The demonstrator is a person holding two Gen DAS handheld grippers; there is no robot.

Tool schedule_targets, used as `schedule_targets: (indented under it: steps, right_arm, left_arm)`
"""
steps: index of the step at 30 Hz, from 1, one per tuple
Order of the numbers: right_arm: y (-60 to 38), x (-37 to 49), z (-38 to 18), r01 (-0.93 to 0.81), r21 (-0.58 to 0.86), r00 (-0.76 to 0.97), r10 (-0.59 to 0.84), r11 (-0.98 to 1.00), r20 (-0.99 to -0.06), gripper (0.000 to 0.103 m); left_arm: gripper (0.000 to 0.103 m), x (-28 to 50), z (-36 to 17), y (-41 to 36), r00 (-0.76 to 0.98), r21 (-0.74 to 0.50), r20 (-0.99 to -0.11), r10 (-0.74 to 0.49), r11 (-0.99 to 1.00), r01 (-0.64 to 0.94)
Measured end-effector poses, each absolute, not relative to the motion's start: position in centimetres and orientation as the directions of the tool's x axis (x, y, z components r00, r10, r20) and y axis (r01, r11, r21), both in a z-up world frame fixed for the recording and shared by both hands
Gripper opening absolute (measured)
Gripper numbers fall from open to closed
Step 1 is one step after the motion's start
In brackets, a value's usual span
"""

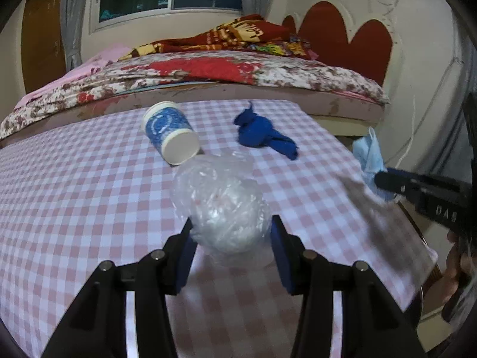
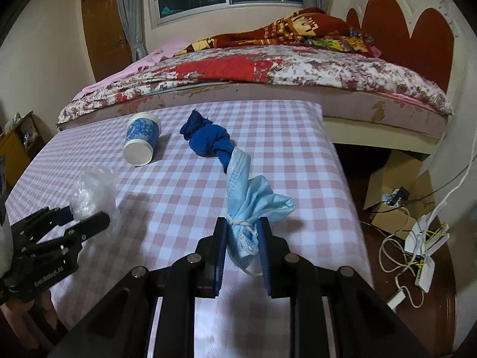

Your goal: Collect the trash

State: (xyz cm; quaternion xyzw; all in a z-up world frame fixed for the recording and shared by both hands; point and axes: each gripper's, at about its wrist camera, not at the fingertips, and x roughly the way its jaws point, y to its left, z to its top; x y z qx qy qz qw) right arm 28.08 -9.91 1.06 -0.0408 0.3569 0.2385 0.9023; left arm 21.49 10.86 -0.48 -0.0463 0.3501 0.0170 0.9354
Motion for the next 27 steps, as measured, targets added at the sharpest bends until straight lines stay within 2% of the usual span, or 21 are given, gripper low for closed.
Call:
schedule_targets:
  steps: [12,27]
  right_arm:
    - [-14.9,22.9,3.1,-0.432,0.092,0.673,0.388,0.897,-0.629,0.022]
    - [-22.4,18.9,4.0,-0.349,0.102,0.723,0.337,0.931,-0.603,0.022]
  left_arm:
    - [0.049,17.1,1.9,6.5,0.786,-0.043,-0.617,-0.040,0.999,0.017]
    - [0.049,15.7,2.4,-0.7,0.782,-0.028,-0.606,-0.145,0.987,0.161]
